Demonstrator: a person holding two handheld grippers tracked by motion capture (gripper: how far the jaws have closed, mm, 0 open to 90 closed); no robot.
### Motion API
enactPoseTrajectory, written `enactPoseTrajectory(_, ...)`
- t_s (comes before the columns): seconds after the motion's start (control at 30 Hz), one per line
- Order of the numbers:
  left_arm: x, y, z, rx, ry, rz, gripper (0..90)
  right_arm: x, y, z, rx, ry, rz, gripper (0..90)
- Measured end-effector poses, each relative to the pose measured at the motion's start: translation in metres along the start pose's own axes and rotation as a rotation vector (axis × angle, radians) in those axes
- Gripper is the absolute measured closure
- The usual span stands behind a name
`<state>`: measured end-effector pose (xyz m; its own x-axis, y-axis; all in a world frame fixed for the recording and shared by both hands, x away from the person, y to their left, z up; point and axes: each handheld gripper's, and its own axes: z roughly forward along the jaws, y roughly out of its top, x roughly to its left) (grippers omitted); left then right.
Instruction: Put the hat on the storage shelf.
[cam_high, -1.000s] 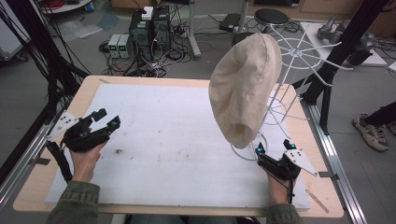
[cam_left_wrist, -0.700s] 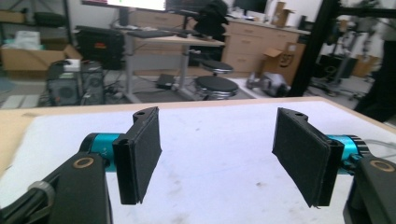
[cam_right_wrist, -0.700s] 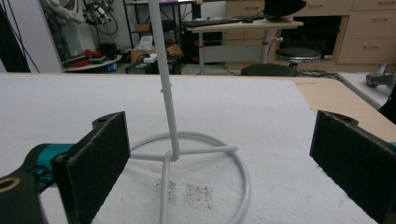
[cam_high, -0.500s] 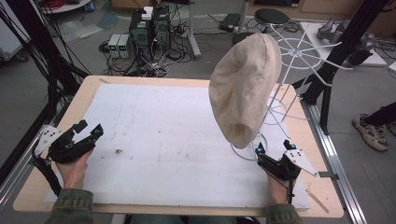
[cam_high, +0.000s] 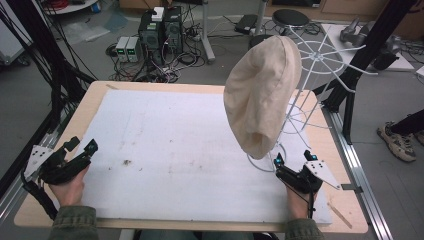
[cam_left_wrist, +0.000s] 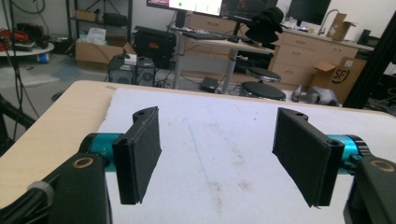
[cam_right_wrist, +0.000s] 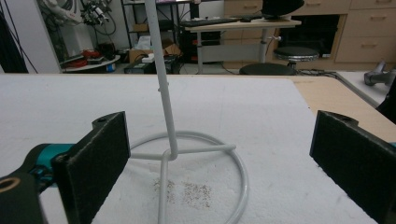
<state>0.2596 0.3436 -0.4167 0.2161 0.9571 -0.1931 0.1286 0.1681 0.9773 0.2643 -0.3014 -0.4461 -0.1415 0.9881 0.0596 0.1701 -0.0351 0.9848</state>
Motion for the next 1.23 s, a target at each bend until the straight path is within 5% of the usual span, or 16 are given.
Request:
enactPoseTrajectory(0.37,0.002,-0.005,-0.007,0.016,0.027,0.011,32.2,-0.001,0.0,0.0,-0.006,0.003,0.003,3.9)
enactPoseTrajectory(1.23,-0.006,-0.011,-0.002,0.049,-0.007,0.0,33.3,-0.002,0.0,0.002,0.008,0.01,0.018,3.9)
